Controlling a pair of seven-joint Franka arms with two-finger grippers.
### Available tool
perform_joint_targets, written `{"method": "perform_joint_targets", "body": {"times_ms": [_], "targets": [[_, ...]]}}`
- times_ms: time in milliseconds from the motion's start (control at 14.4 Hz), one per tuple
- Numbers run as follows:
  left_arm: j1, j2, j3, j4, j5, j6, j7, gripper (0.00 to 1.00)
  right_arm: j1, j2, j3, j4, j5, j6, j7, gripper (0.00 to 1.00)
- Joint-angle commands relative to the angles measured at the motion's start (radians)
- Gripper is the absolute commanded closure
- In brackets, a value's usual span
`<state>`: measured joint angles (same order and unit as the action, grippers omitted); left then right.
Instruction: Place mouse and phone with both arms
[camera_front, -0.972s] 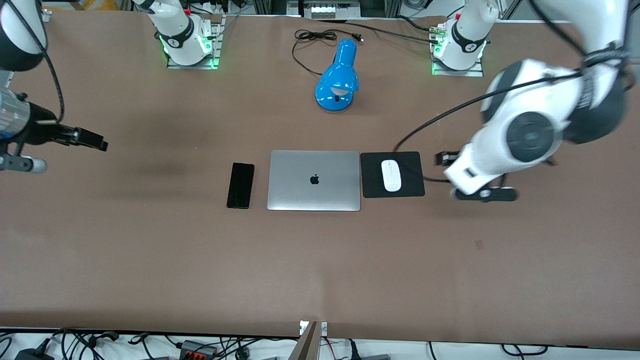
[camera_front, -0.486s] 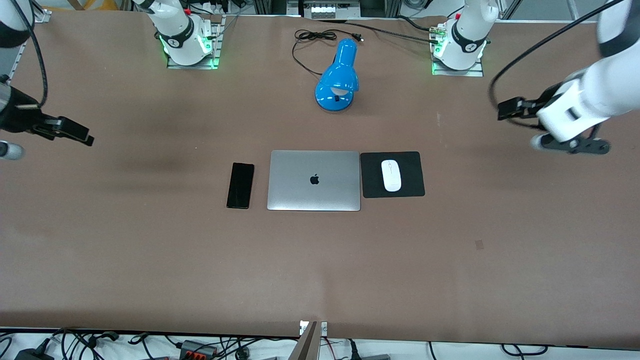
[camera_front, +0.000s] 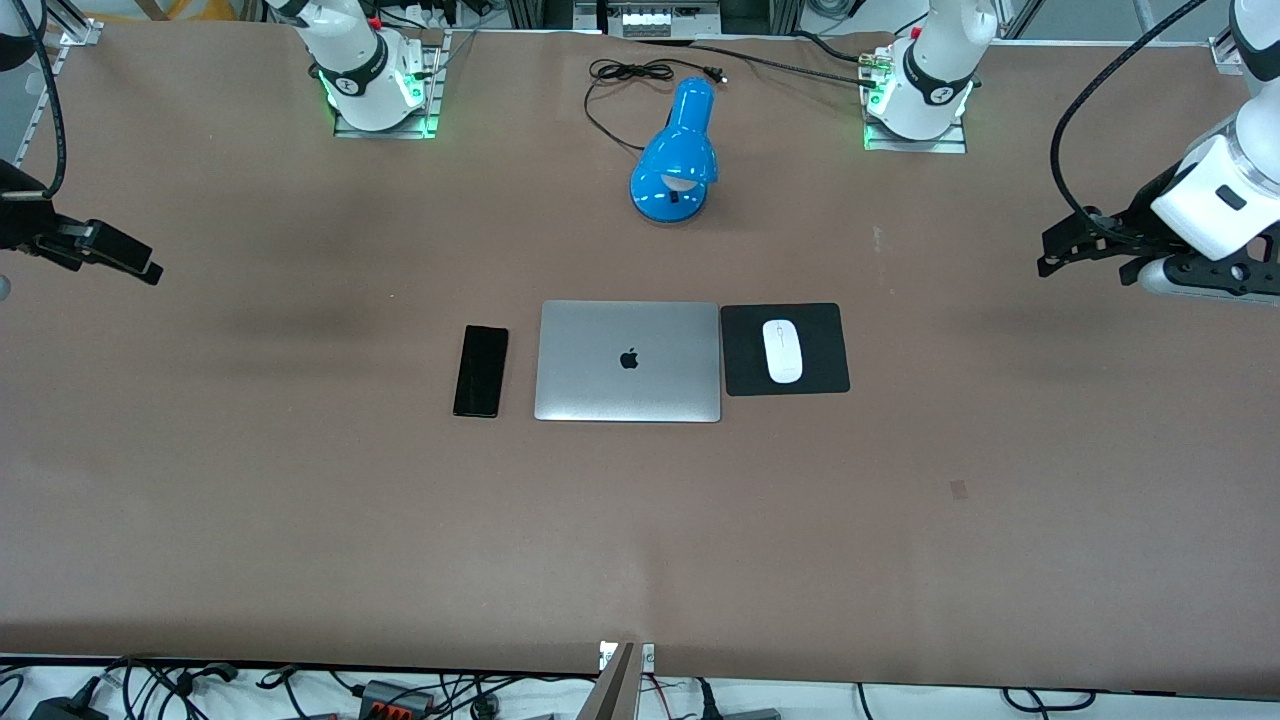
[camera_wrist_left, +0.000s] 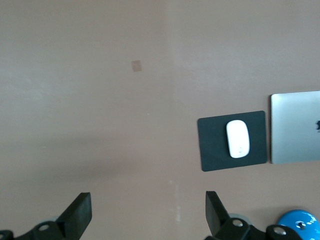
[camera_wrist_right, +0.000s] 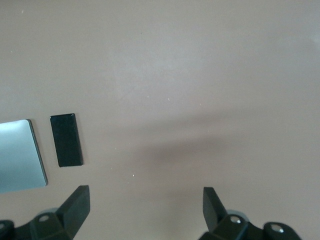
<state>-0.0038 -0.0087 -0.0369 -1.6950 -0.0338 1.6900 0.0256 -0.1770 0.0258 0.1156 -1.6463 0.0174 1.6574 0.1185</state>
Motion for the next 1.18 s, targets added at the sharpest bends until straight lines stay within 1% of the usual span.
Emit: {"method": "perform_joint_targets", "body": {"times_ms": [0,139,347,486,625,764,1111], "targets": [[0.008,0.027,-0.047,0.086,0.092,-0.070,-0.018,0.00,-0.015,-0.014,0.010,0.013,-0.004,-0.022,0.006,0.00],[0.010,0.024,-0.060,0.090,0.081,-0.072,-0.041,0.00,-0.015,-0.006,0.010,0.034,-0.007,-0.022,0.001,0.00],[0.033,0.026,-0.049,0.091,-0.039,-0.075,-0.081,0.00,-0.015,-0.001,0.012,0.036,-0.019,-0.013,0.006,0.00],[0.031,0.026,-0.058,0.095,-0.032,-0.078,-0.081,0.00,-0.015,0.008,0.012,0.036,-0.016,-0.010,0.007,0.00],[0.030,0.027,-0.058,0.112,-0.034,-0.114,-0.085,0.00,-0.013,0.023,0.012,0.051,-0.017,-0.014,0.004,0.00],[0.031,0.029,-0.057,0.114,-0.031,-0.115,-0.085,0.00,-0.015,0.035,0.012,0.069,-0.017,-0.021,0.004,0.00],[0.024,0.029,-0.061,0.115,-0.029,-0.116,-0.081,0.00,-0.015,0.039,0.012,0.069,-0.017,-0.021,0.006,0.00]]}}
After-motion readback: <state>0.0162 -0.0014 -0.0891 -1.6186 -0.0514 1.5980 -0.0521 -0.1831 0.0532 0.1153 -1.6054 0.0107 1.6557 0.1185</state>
